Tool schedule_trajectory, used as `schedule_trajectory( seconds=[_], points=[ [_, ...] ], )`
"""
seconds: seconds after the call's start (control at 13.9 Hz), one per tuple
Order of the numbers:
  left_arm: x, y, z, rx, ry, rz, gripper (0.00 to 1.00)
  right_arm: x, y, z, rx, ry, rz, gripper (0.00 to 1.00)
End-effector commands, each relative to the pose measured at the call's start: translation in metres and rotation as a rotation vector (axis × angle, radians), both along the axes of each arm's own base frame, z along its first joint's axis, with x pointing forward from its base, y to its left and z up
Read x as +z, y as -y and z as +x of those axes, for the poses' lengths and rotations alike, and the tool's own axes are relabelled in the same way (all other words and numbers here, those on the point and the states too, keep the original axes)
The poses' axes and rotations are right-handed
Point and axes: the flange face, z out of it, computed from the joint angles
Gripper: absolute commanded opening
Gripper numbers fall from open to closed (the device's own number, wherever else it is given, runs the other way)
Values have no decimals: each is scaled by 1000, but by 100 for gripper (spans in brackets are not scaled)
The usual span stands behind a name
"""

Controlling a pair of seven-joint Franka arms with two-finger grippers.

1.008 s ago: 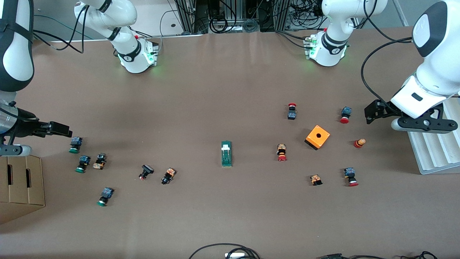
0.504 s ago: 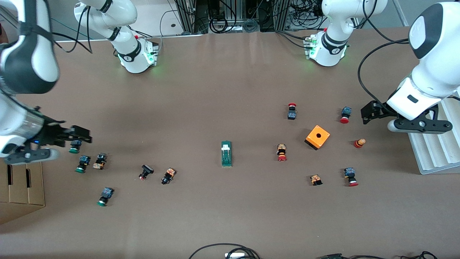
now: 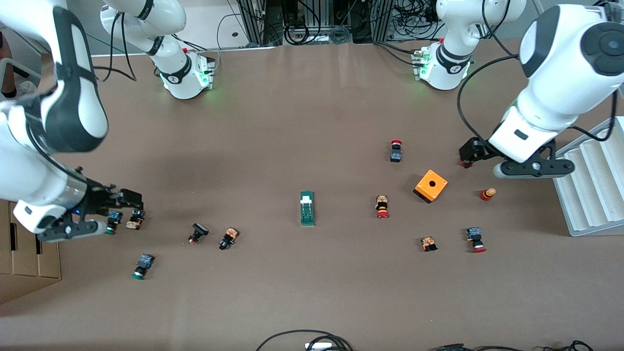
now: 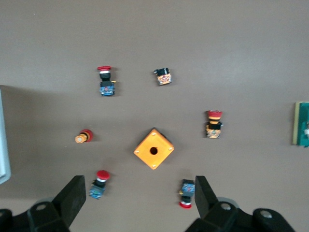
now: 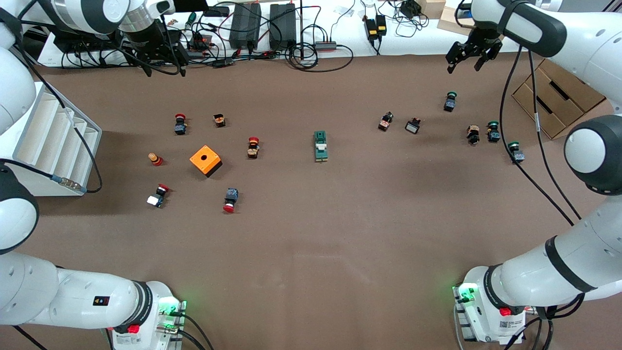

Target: Close load switch with both arms

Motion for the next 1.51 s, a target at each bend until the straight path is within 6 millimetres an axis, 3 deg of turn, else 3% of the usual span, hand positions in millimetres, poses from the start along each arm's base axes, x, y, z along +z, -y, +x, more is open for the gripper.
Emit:
schedule_trajectory(
  seconds=[0.0,0.29,0.58,0.79,1.08,1.44],
  points=[
    [-3,50,-5,88,30,-28,100,-11,0,11,12,28,20,100],
    [-13,134,-26,161,89,-67,100,-20,-6,14,15,31,18,100],
    [-42,206,-32,215,187,-118,100,-23,-7,17,19,45,20,100],
    [-66,266,-61,261,263,-78,100,-25,-10,20,22,57,20,100],
    [-100,319,-89,311,347,-77,100,-24,-29,19,26,58,68,100],
    [-156,374,-126,347,490,-53,100,-25,-31,19,65,61,93,100]
  ],
)
